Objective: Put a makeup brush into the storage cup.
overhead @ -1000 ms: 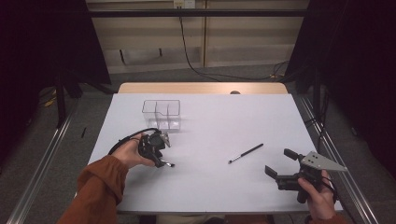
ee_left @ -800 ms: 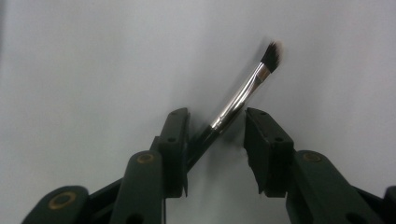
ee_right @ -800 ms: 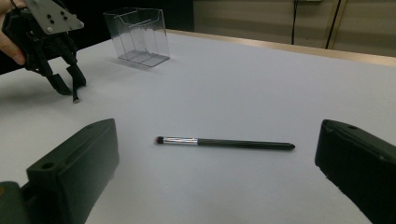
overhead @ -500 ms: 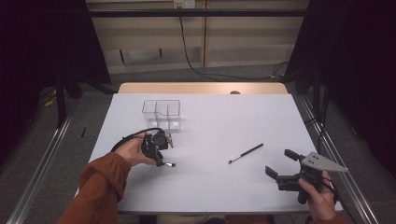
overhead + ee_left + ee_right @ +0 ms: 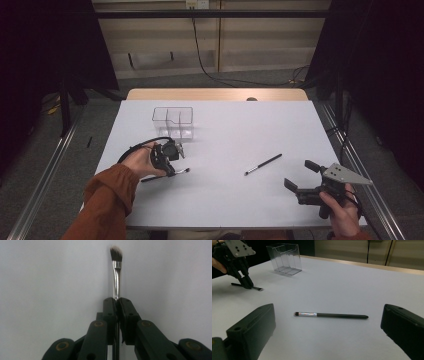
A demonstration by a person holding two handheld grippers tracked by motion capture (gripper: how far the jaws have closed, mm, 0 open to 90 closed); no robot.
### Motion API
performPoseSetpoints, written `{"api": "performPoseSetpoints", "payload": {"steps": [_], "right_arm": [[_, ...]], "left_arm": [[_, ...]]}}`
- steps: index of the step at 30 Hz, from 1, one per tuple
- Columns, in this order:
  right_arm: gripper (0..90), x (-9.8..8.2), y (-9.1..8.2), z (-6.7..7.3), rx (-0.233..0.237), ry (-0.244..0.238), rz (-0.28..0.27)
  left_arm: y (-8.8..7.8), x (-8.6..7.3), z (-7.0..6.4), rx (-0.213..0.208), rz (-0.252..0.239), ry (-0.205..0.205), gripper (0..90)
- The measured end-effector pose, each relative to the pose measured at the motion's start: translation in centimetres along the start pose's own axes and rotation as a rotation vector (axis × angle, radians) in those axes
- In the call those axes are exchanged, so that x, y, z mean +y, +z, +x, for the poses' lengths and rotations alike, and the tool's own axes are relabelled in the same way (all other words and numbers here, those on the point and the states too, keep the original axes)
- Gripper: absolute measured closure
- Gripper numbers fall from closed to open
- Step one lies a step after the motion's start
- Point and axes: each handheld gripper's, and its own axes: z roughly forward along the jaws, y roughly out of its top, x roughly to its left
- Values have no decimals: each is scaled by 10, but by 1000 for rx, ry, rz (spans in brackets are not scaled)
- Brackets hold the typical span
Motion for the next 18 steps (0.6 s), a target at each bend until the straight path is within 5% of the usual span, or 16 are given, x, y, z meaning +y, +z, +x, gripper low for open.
{"api": "performPoseSetpoints", "payload": {"steps": [18], "right_arm": [[0,0,1,0,1,3,-1]], "left_arm": [[-8,-11,7,-32,-103,-83,841]]}}
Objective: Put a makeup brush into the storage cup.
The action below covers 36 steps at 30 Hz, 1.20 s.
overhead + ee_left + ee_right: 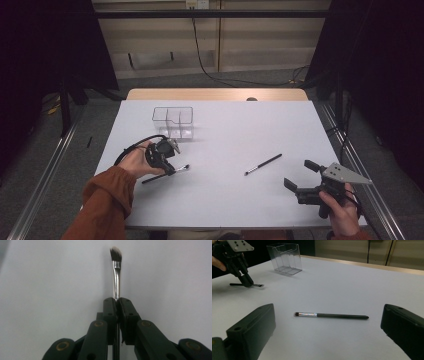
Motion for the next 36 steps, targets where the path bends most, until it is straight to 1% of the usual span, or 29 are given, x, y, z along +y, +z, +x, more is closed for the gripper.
{"api": "performPoseSetpoints", "payload": {"steps": [2,4,5,8,9,11,12,13,15,16,17,18,19,20,22,23,24,25,26,27,29,30,31,32,33,34,35,36], "right_arm": [[0,0,0,0,0,0,0],[0,0,0,0,-5,-2,-3],[0,0,-1,-1,-5,-1,-3],[0,0,0,-1,-6,1,-2],[0,0,0,0,-5,0,-2],[0,0,0,0,-5,-1,-2],[0,0,0,0,-5,-1,-2],[0,0,0,0,-5,0,-1],[0,0,0,0,-4,-1,-2],[0,0,0,0,-3,-2,-2],[0,0,0,0,-3,-2,-1],[0,0,0,0,-4,-1,-2],[0,0,0,0,-4,1,-1],[0,0,0,0,-4,1,-1],[0,0,0,0,-3,-1,0],[0,0,0,0,-3,-5,0],[0,0,0,0,-2,-2,-2],[0,0,0,0,-2,-1,-2],[0,0,0,0,-3,0,-1],[0,0,0,0,-3,1,-1],[0,0,0,0,-3,0,-1],[0,0,0,0,-4,-1,-2],[0,0,0,0,-3,-2,-1],[0,0,0,0,-3,-5,0],[0,0,0,0,-3,-2,0],[0,0,0,0,-3,0,-1],[0,0,0,0,-4,-1,-1],[0,0,0,-1,-3,-1,-1]], "left_arm": [[-3,-1,1,-4,-16,-4,841],[-6,-2,1,1,-49,-17,841],[-9,-2,2,4,-57,-16,841],[-14,-4,4,8,-90,-40,841],[-16,-5,5,1,-101,-47,841],[-19,-6,5,6,-125,-59,841],[-22,-7,5,17,-140,-65,841],[-23,-8,6,12,-151,-69,841],[-26,-10,7,22,-184,-82,841],[-27,-10,7,16,-197,-94,842],[-28,-11,7,31,-200,-88,841],[-28,-11,7,45,-215,-95,841],[-28,-12,8,45,-220,-100,841],[-27,-13,8,61,-228,-120,841],[-28,-15,10,78,-244,-138,841],[-29,-16,11,89,-263,-146,841],[-30,-17,11,90,-287,-159,841],[-31,-17,11,91,-297,-163,841],[-33,-18,12,105,-289,-146,841],[-33,-19,12,113,-302,-161,841],[-33,-20,12,147,-327,-182,841],[-33,-21,12,145,-354,-211,841],[-34,-22,13,151,-349,-203,841],[-33,-23,13,154,-364,-217,841],[-35,-24,14,157,-378,-213,841],[-35,-25,14,154,-396,-228,841],[-35,-25,14,150,-411,-228,841],[-36,-26,13,156,-432,-234,841]]}}
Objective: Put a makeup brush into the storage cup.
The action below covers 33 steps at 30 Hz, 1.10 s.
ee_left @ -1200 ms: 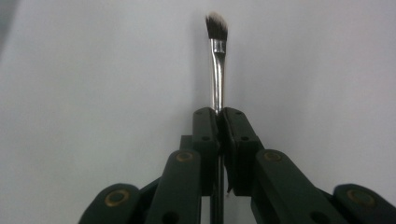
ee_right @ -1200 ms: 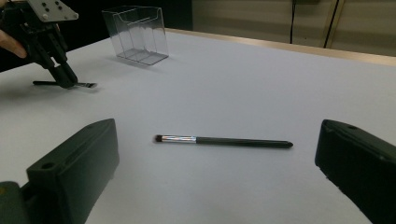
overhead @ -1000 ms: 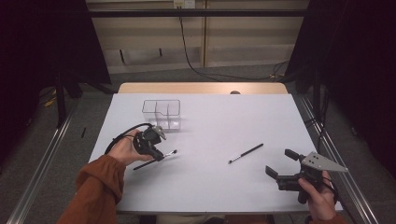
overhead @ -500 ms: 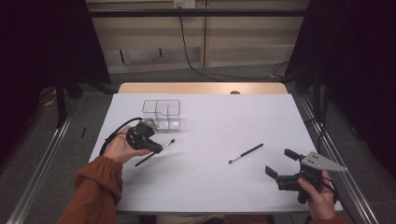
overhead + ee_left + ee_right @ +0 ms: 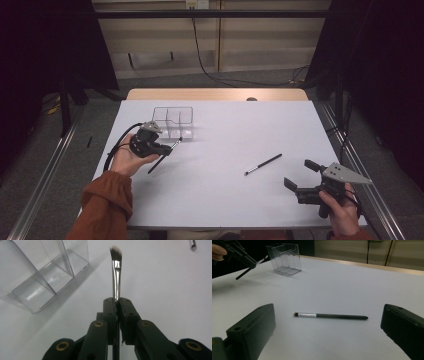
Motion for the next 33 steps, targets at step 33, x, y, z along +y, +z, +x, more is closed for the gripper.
{"api": "performPoseSetpoints", "payload": {"steps": [33], "right_arm": [[0,0,-1,0,0,4,-3]], "left_arm": [[-25,-9,-1,101,-386,-106,841]]}}
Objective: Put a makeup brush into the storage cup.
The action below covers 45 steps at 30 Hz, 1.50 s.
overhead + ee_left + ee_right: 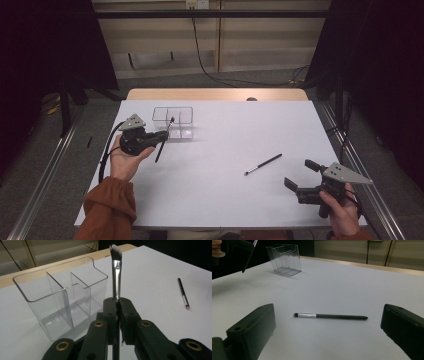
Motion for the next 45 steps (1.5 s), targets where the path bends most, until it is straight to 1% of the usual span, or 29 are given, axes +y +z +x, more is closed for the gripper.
{"api": "performPoseSetpoints", "payload": {"steps": [4,7,8,9,11,13,16,21,25,27,28,33,35,38,45], "right_arm": [[0,0,0,0,0,-3,-1],[0,0,0,0,1,-4,-1],[0,0,0,0,0,-3,-1],[0,0,0,0,0,-1,-1],[0,0,0,0,0,-1,-1],[0,0,0,0,1,0,0],[0,0,0,0,0,-1,-1],[0,0,1,0,2,-1,-1],[0,0,2,0,0,1,-1],[0,0,1,0,1,0,-1],[0,0,1,0,1,0,-3],[0,0,0,0,-1,-8,-17],[0,1,0,1,0,-6,-19],[0,1,0,1,-2,-2,-24],[0,0,0,1,-2,-4,-28]], "left_arm": [[-2,0,0,13,-31,-4,841],[-4,1,0,23,-48,3,841],[-4,2,0,21,-58,-2,841],[-5,3,0,22,-69,-7,841],[-6,4,2,37,-67,-2,841],[-9,6,4,42,-87,-14,841],[-13,8,6,53,-109,-13,840],[-16,11,7,56,-118,-15,840],[-17,18,6,55,-127,-2,841],[-16,22,5,67,-123,19,840],[-15,23,5,63,-127,13,841],[-14,32,5,64,-135,21,841],[-14,36,6,65,-146,26,841],[-15,42,6,63,-160,21,841],[-15,51,8,72,-168,27,841]]}}
